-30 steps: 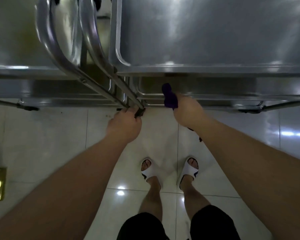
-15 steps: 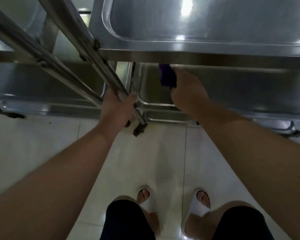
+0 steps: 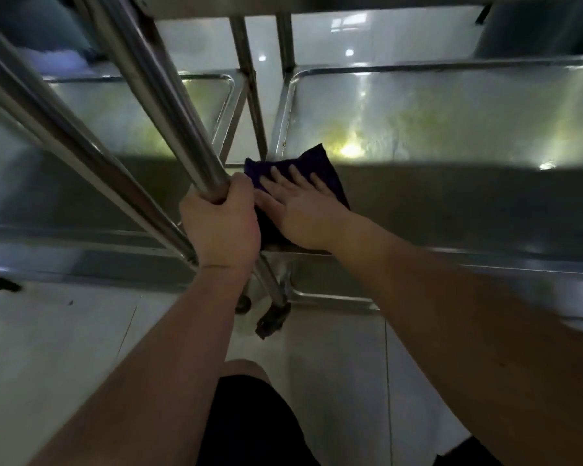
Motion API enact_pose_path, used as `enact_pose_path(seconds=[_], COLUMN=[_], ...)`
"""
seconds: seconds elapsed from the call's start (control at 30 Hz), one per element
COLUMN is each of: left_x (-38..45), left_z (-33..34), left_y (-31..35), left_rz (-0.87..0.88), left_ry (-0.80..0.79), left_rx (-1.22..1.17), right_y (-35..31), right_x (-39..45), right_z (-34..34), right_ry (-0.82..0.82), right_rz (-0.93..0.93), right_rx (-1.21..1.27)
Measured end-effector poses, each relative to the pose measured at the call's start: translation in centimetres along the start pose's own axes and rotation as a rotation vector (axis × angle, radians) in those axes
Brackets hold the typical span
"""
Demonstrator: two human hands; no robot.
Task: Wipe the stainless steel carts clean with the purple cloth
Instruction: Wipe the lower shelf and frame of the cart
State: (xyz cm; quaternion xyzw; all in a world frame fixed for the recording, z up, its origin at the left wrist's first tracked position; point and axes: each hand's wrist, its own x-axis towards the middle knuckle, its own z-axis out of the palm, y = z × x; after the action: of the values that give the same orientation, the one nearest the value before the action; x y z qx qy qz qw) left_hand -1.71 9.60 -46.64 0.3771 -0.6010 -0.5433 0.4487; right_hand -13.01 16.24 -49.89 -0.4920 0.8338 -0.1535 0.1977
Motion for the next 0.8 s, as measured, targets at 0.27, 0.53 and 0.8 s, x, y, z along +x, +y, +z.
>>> enact_pose_path(seconds=[0.27,0.53,0.8], left_x=[-0.3,0.0,0.4], left_z=[-0.3,-0.5,-0.4], left_y=[0.9,0.1,0.0], left_rz=[-0.024,-0.013,0.029], left_ry=[-0.046,-0.098,-0.087], left_rx=[0.044,-0.019,-0.041], right_y=[5.1,13.9,1.0], right_x=[-8.4,-8.2,4.2], right_z=[-0.2,-5.2,-0.6], right_ry=[0.018,0.271,0.191], right_rz=[0.107,0.665,0.290], right_rx=[-0.202,-0.144,-0.139])
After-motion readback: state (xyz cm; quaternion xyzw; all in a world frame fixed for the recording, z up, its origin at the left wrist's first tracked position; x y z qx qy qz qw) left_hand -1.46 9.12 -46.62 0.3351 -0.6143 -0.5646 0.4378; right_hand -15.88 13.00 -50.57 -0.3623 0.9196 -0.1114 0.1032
